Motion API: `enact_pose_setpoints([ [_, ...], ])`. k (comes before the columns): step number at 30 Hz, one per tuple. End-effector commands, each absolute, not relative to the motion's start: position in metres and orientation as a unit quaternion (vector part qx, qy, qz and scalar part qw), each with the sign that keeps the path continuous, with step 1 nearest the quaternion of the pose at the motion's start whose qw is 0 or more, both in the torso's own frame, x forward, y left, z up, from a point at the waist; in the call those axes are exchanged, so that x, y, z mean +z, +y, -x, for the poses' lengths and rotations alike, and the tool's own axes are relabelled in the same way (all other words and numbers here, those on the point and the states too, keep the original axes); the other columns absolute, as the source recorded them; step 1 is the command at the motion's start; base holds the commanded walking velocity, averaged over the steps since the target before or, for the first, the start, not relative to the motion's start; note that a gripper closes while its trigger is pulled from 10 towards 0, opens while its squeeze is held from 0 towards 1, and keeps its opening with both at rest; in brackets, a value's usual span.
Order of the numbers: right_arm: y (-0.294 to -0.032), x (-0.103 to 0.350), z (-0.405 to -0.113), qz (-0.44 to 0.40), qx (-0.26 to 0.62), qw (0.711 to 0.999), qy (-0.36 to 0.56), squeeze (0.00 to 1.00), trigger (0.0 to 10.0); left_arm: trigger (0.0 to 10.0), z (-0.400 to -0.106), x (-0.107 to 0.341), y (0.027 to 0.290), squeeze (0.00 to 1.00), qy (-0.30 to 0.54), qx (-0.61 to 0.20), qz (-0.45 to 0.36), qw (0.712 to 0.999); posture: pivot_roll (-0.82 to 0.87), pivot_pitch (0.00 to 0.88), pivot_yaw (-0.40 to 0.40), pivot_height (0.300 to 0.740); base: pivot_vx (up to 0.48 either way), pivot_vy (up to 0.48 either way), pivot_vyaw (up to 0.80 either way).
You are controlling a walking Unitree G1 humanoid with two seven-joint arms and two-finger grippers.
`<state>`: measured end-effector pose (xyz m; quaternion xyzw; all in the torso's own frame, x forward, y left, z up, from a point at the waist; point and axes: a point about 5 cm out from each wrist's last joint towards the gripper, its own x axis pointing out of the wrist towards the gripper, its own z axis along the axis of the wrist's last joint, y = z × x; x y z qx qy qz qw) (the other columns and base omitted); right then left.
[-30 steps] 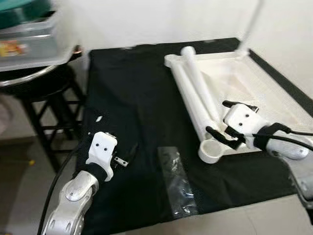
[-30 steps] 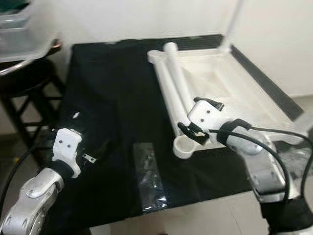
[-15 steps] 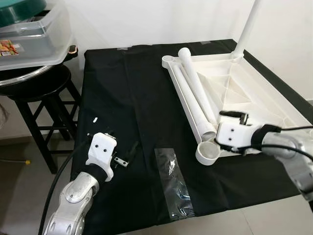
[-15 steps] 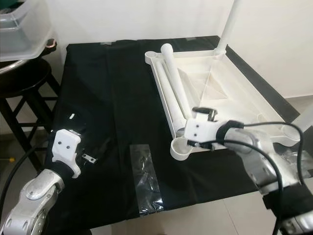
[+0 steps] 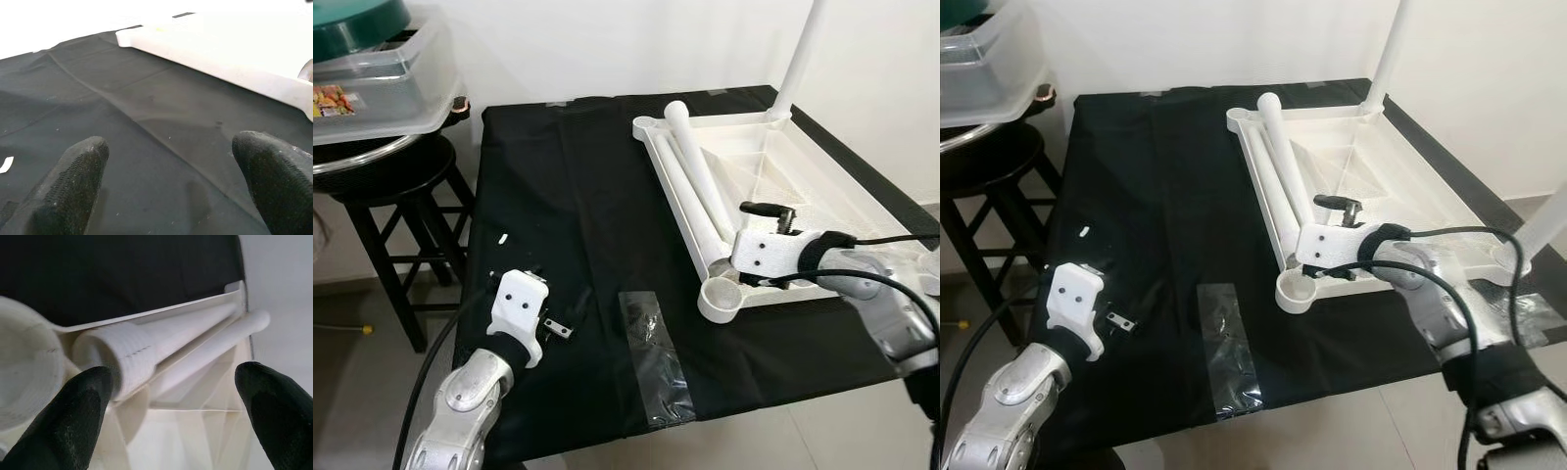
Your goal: Building children table
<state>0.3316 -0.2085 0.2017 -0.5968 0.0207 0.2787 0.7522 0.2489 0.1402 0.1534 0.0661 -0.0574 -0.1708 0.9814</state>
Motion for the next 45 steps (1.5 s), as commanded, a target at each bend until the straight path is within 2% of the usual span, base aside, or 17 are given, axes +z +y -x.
enact_pose_setpoints([
  [1,-0.206,0.200,-0.334,0.601,0.280,0.748,0.017,0.00,10.0,10.0,-0.247,0.153,0.140,0.00,-0.059,-0.170,-0.063,0.982,-0.01,0.133,-0.032,0.740,0.000,0.000,0.00],
  [11,-0.204,0.189,-0.346,0.604,0.279,0.746,0.020,0.00,10.0,10.0,-0.246,0.155,0.140,0.00,-0.060,-0.168,-0.062,0.982,0.01,0.151,-0.035,0.740,0.000,0.000,0.00],
  [22,-0.190,0.187,-0.357,0.595,0.286,0.751,0.002,0.00,10.0,10.0,-0.243,0.156,0.140,0.00,-0.059,-0.168,-0.061,0.982,0.01,0.161,-0.033,0.740,0.000,0.000,0.00],
  [35,-0.178,0.183,-0.380,0.651,0.243,0.719,0.006,0.00,10.0,10.0,-0.238,0.158,0.138,0.00,-0.057,-0.165,-0.056,0.983,0.03,0.193,-0.049,0.740,0.000,0.000,0.00],
  [45,-0.166,0.190,-0.392,0.648,0.181,0.738,-0.047,0.00,10.0,10.0,-0.234,0.160,0.138,0.00,-0.055,-0.163,-0.053,0.984,0.04,0.214,-0.052,0.740,0.000,0.000,0.00],
])
